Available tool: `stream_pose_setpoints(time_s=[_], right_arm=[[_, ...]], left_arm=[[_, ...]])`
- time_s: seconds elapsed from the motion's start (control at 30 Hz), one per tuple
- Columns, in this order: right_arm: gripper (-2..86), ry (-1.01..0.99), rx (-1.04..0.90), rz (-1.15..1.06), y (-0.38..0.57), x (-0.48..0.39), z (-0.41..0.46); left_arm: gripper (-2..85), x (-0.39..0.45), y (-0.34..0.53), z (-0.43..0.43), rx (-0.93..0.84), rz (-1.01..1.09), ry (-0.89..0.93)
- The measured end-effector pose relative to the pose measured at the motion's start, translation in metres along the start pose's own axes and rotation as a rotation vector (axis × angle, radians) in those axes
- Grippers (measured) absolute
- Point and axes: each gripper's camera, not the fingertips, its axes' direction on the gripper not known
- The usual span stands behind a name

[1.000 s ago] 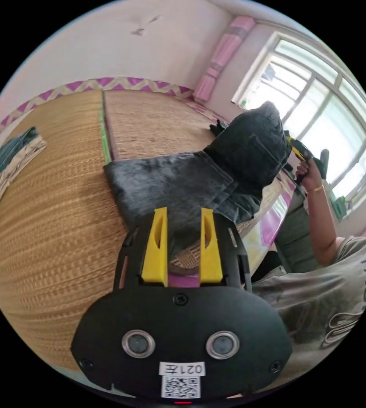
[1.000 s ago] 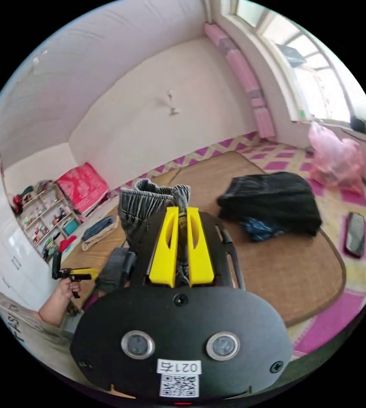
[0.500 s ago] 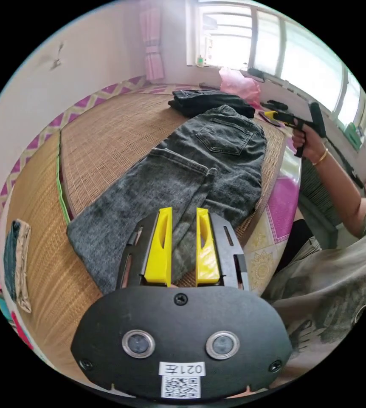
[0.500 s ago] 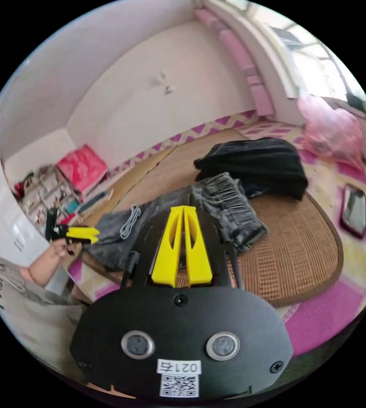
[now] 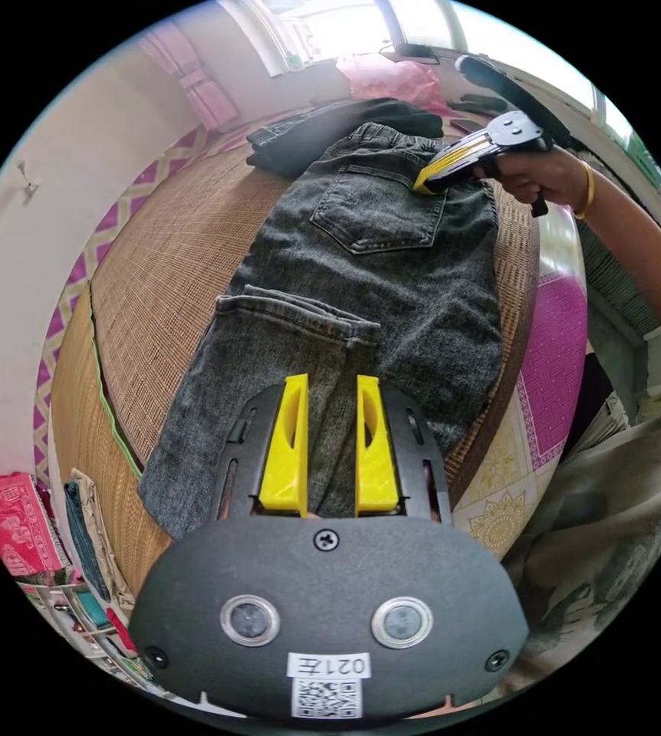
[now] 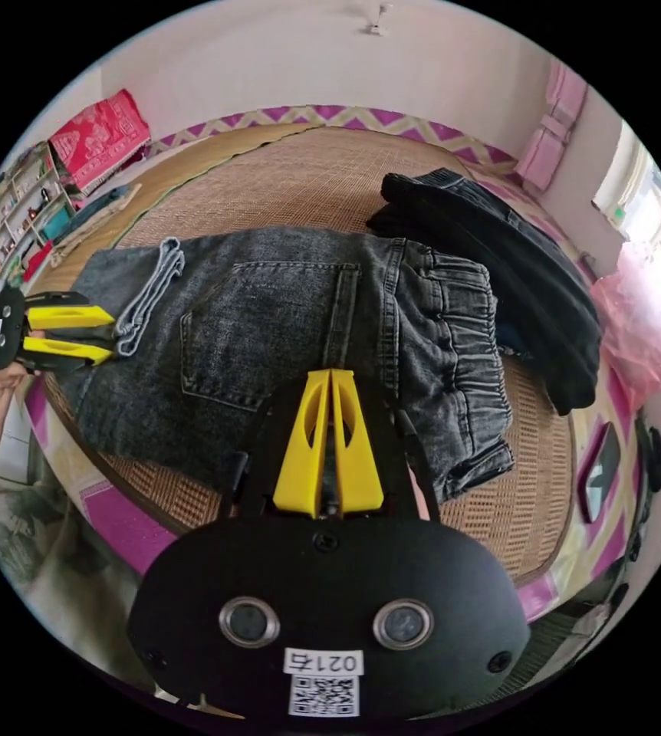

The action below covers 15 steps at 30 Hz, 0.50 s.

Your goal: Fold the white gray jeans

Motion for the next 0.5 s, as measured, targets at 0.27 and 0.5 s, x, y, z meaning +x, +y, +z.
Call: stream_pose_setpoints(time_s=[0.27,0.5], right_arm=[[-0.7,-0.06,0.004,0.032,0.003,-0.002,0.009],[-0.6,-0.045,0.012,0.042,0.008,-0.015,0.014]], left_arm=[[10.2,-0.022,0.024,-0.006,0.028,-0.002,0.15],[2.9,-0.031,0.057,0.015,-0.017,-0.001,0.044]])
